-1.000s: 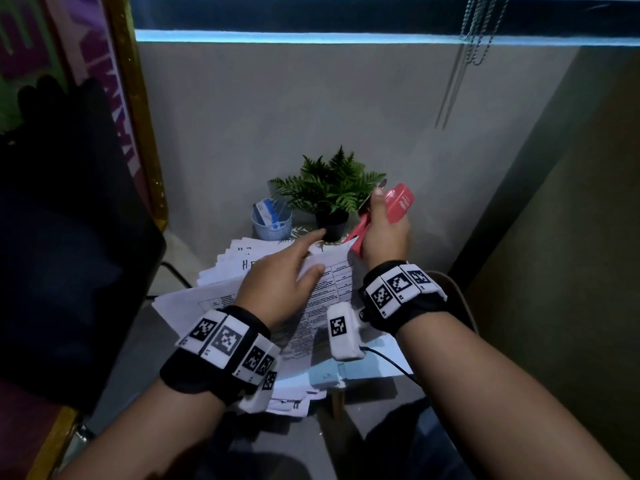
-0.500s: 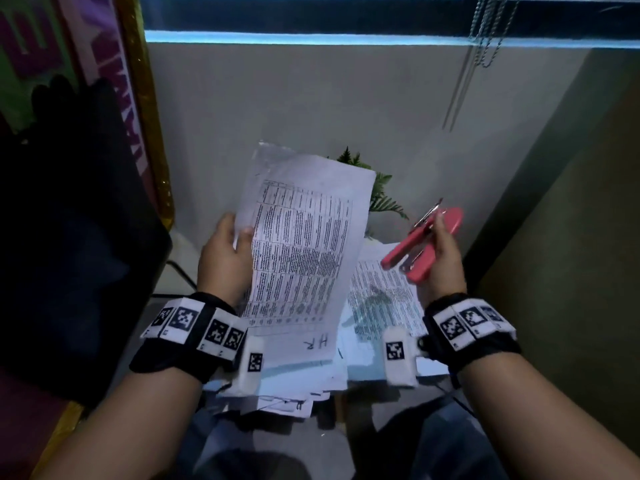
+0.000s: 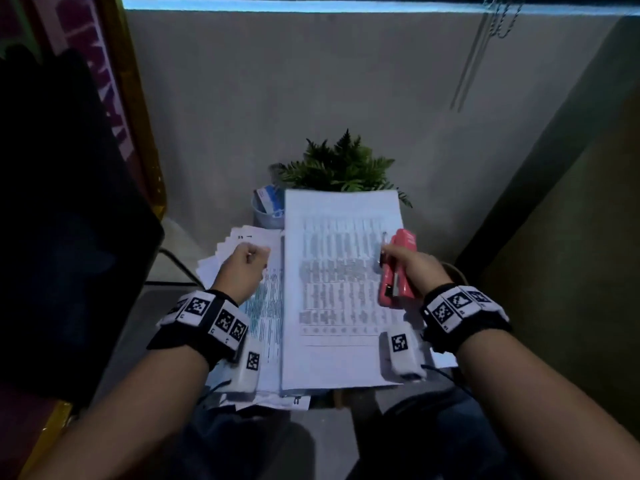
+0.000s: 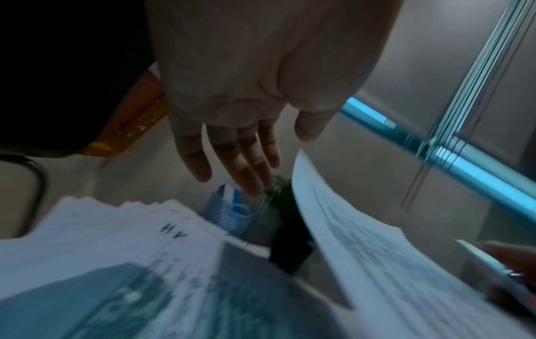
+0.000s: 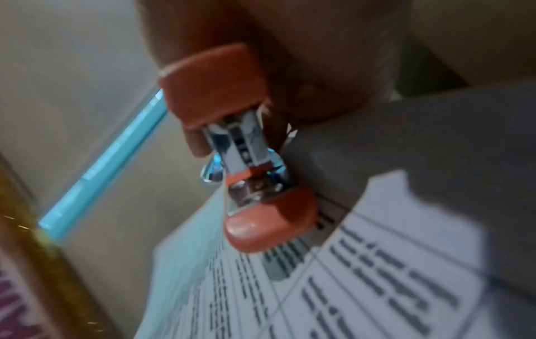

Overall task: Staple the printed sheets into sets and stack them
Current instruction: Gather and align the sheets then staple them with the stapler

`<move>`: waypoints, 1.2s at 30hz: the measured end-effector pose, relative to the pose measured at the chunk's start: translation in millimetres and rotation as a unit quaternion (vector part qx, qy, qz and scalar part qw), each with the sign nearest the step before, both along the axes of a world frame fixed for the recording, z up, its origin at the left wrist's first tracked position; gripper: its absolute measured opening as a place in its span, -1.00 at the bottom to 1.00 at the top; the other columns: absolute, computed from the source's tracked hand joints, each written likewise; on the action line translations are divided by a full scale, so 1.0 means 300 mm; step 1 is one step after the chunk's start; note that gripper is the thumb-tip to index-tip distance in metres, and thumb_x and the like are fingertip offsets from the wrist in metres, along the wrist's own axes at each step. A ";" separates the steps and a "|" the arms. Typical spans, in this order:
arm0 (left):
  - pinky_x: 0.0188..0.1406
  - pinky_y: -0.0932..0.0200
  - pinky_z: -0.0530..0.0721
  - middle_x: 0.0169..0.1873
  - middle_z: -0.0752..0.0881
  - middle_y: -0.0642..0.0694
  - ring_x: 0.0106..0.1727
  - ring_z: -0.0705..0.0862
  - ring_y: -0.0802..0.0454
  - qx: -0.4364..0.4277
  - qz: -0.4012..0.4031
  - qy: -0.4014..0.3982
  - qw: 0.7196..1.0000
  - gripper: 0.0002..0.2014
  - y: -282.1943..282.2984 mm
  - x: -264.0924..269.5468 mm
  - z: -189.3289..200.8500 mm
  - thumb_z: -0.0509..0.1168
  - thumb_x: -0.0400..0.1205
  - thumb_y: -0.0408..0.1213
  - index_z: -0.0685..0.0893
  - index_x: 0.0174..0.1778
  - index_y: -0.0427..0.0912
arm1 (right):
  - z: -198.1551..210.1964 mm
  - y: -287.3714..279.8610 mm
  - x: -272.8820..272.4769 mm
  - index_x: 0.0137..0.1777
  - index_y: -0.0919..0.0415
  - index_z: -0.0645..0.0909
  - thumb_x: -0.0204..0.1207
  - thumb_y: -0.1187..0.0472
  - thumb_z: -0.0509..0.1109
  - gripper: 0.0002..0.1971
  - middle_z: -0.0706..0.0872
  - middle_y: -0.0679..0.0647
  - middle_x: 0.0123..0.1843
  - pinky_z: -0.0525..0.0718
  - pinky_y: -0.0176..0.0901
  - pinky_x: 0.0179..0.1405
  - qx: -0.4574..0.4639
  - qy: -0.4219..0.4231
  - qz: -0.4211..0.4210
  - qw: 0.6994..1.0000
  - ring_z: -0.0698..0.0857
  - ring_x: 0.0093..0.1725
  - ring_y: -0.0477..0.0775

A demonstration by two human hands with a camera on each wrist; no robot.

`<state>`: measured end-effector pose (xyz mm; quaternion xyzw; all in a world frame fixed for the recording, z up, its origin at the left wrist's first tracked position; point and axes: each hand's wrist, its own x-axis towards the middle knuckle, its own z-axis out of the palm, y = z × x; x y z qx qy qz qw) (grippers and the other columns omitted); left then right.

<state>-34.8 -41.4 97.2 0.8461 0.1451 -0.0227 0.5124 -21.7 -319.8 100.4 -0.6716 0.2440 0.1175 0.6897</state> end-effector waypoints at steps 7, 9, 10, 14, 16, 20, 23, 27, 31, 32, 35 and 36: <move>-0.01 0.10 0.55 0.11 0.61 -0.26 0.05 0.61 -0.22 0.233 -0.014 0.181 0.955 -0.79 0.133 0.051 -0.287 0.34 0.58 -0.19 0.60 0.04 -0.21 | -0.164 -0.153 0.073 -0.31 0.22 0.69 0.33 0.15 0.60 -0.82 0.76 0.19 -0.33 0.69 -0.07 -0.26 -0.167 0.009 -0.022 0.986 0.67 -0.39 0.15; 0.15 0.00 0.58 0.21 0.56 -0.29 0.18 0.58 -0.29 0.274 0.011 0.203 0.940 -0.63 0.156 0.069 -0.331 0.36 0.54 -0.09 0.59 0.18 -0.21 | -0.185 -0.167 0.105 -0.28 0.21 0.68 0.37 0.18 0.57 -0.86 0.71 0.10 -0.39 0.63 -0.19 -0.37 -0.169 0.005 -0.024 0.985 0.64 -0.43 0.08; 0.20 -0.03 0.57 0.24 0.54 -0.31 0.23 0.56 -0.30 0.286 0.020 0.210 0.935 -0.55 0.165 0.081 -0.349 0.37 0.53 -0.03 0.56 0.24 -0.22 | -0.194 -0.169 0.123 -0.27 0.20 0.68 0.39 0.17 0.56 -0.85 0.70 0.09 -0.39 0.61 -0.21 -0.38 -0.169 0.005 -0.028 0.985 0.63 -0.43 0.06; 0.26 -0.10 0.51 0.34 0.43 -0.38 0.37 0.44 -0.33 0.315 0.033 0.234 0.919 -0.27 0.171 0.122 -0.386 0.41 0.45 0.15 0.43 0.36 -0.31 | -0.240 -0.169 0.194 -0.35 0.17 0.65 0.36 0.07 0.57 -0.78 0.70 0.11 -0.40 0.69 -0.04 -0.16 -0.209 0.022 -0.038 0.977 0.68 -0.35 0.15; 0.29 -0.12 0.49 0.38 0.38 -0.39 0.41 0.40 -0.34 0.326 0.038 0.244 0.913 -0.18 0.170 0.138 -0.397 0.47 0.39 0.17 0.39 0.37 -0.34 | -0.273 -0.171 0.217 -0.37 0.17 0.65 0.33 0.04 0.58 -0.76 0.72 0.11 -0.37 0.72 0.02 -0.02 -0.219 0.044 -0.043 0.974 0.72 -0.26 0.18; 0.35 -0.16 0.47 0.36 0.40 -0.38 0.44 0.36 -0.32 0.307 0.063 0.227 0.922 -0.13 0.182 0.151 -0.411 0.58 0.29 0.09 0.38 0.37 -0.33 | -0.317 -0.173 0.220 -0.18 0.24 0.74 0.29 -0.03 0.59 -0.68 0.76 0.15 -0.28 0.74 0.02 0.02 -0.242 0.090 -0.024 0.966 0.75 -0.22 0.19; 0.21 -0.10 0.55 0.24 0.52 -0.38 0.28 0.50 -0.33 0.277 0.086 0.180 0.940 -0.38 0.179 0.154 -0.412 0.55 0.39 -0.16 0.45 0.25 -0.35 | -0.335 -0.172 0.207 -0.13 0.27 0.76 0.17 -0.20 0.59 -0.48 0.78 0.22 -0.15 0.74 0.01 0.03 -0.274 0.108 0.003 0.956 0.76 -0.18 0.18; -0.17 0.06 0.48 -0.04 0.66 -0.35 -0.09 0.60 -0.24 0.242 0.098 0.127 0.957 -0.88 0.183 0.143 -0.405 0.35 0.55 -0.39 0.52 -0.12 -0.28 | -0.395 -0.192 0.200 -0.05 0.19 0.78 -0.21 -0.55 0.37 -0.09 0.69 0.23 0.08 0.66 0.10 0.22 -0.328 0.086 0.011 0.941 0.71 0.06 0.25; -0.22 0.14 0.44 -0.25 0.65 -0.25 -0.23 0.58 -0.20 0.223 0.103 0.103 0.964 -0.91 0.191 0.123 -0.387 0.31 0.59 -0.39 0.56 -0.22 -0.28 | -0.288 -0.110 0.151 -0.19 0.22 0.74 0.08 -0.47 0.42 -0.30 0.73 0.22 -0.04 0.71 -0.01 0.03 -0.312 0.021 0.026 0.949 0.74 -0.12 0.17; -0.20 0.16 0.45 -0.27 0.65 -0.22 -0.22 0.60 -0.19 0.207 0.112 0.088 0.968 -0.95 0.192 0.117 -0.377 0.29 0.59 -0.41 0.61 -0.18 -0.27 | -0.258 -0.085 0.134 -0.22 0.23 0.72 0.25 -0.35 0.46 -0.43 0.73 0.18 -0.14 0.69 -0.12 -0.16 -0.305 0.011 0.041 0.951 0.71 -0.22 0.09; -0.17 0.17 0.49 -0.17 0.73 -0.23 -0.20 0.60 -0.16 0.178 0.140 0.044 0.973 -0.88 0.195 0.100 -0.344 0.24 0.60 -0.42 0.70 -0.08 -0.23 | -0.193 -0.017 0.071 -0.26 0.13 0.62 0.49 -0.12 0.41 -0.69 0.66 -0.01 -0.31 0.44 -0.34 -0.46 -0.253 -0.006 0.107 0.962 0.61 -0.34 -0.13; -0.15 0.14 0.53 -0.13 0.73 -0.25 -0.17 0.62 -0.18 0.168 0.142 0.022 0.975 -0.89 0.197 0.093 -0.334 0.24 0.61 -0.39 0.68 -0.10 -0.21 | -0.178 0.005 0.051 -0.27 0.10 0.60 0.50 -0.12 0.39 -0.70 0.66 -0.03 -0.31 0.44 -0.34 -0.44 -0.238 -0.016 0.132 0.962 0.62 -0.32 -0.13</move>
